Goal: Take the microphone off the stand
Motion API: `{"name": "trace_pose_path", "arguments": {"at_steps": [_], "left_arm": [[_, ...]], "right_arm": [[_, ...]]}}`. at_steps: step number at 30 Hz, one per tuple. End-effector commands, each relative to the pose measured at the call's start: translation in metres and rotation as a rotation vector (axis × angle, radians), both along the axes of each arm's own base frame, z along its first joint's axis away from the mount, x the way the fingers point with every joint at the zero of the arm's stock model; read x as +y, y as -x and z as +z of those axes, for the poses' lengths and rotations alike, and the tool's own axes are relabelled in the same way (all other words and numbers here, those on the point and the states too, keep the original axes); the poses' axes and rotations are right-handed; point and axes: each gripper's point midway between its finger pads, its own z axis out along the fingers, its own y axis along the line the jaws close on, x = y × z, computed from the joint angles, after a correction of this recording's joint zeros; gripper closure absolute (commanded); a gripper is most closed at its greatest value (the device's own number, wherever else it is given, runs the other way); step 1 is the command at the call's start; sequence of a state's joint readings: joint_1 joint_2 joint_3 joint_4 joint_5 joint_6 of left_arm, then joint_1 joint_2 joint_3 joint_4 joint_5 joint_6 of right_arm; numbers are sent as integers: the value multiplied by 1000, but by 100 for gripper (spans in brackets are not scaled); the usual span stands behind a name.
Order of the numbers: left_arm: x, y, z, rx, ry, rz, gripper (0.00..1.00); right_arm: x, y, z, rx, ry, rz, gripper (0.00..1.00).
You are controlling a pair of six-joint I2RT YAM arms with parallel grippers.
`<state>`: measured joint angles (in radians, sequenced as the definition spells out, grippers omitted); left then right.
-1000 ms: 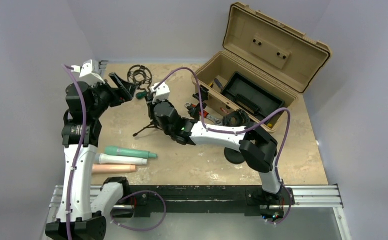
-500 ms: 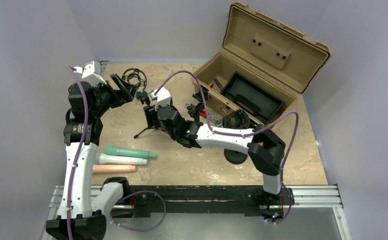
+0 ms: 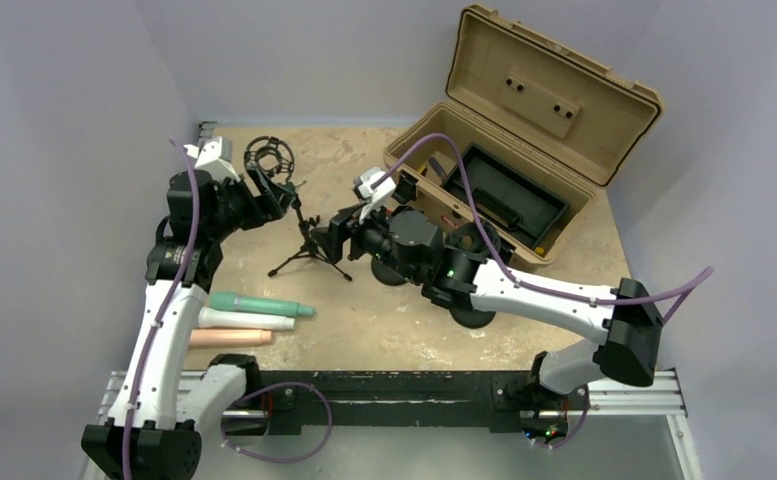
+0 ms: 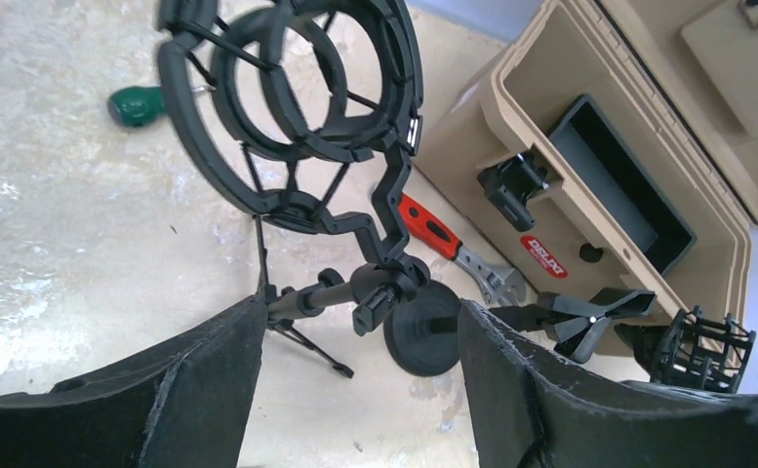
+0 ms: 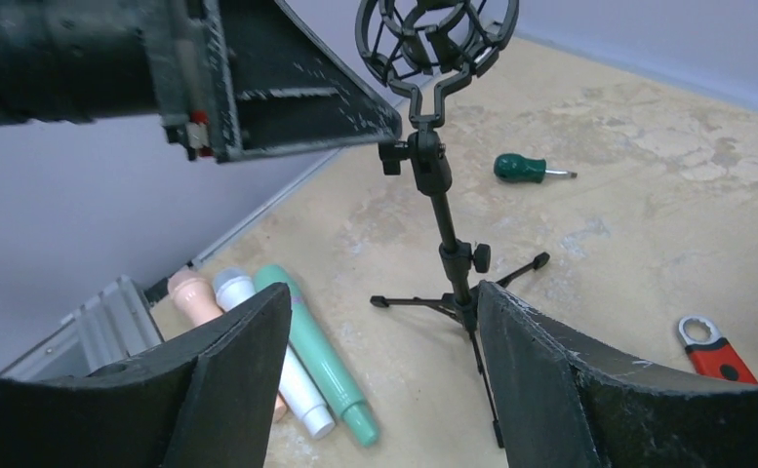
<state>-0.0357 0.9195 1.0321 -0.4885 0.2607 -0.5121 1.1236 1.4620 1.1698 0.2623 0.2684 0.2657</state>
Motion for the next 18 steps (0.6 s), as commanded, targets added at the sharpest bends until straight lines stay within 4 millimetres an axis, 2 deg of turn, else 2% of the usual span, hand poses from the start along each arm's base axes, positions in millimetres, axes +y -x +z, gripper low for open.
{"name": "trace_pose_path", "arguments": {"at_steps": [1,7,12,15,18], "left_arm": [[-9,-10,4,6,-25,-15,31],[-20,-26,-4,72,-16,-39,35],[-23,-32,-5,120,-62,-84,46],[-28,-29,-1,113,-86,-141,49],[-35,-25,3,99,-114,-229,52]], "right_arm": [[-12,4,22,-16,-90,37,32],[-25,5,21,-15,-100,36,32],[-30,10,23,1,-117,71,32],[-27,17,25,2,-121,124,32],[-13,23,21,21,-78,211,32]]}}
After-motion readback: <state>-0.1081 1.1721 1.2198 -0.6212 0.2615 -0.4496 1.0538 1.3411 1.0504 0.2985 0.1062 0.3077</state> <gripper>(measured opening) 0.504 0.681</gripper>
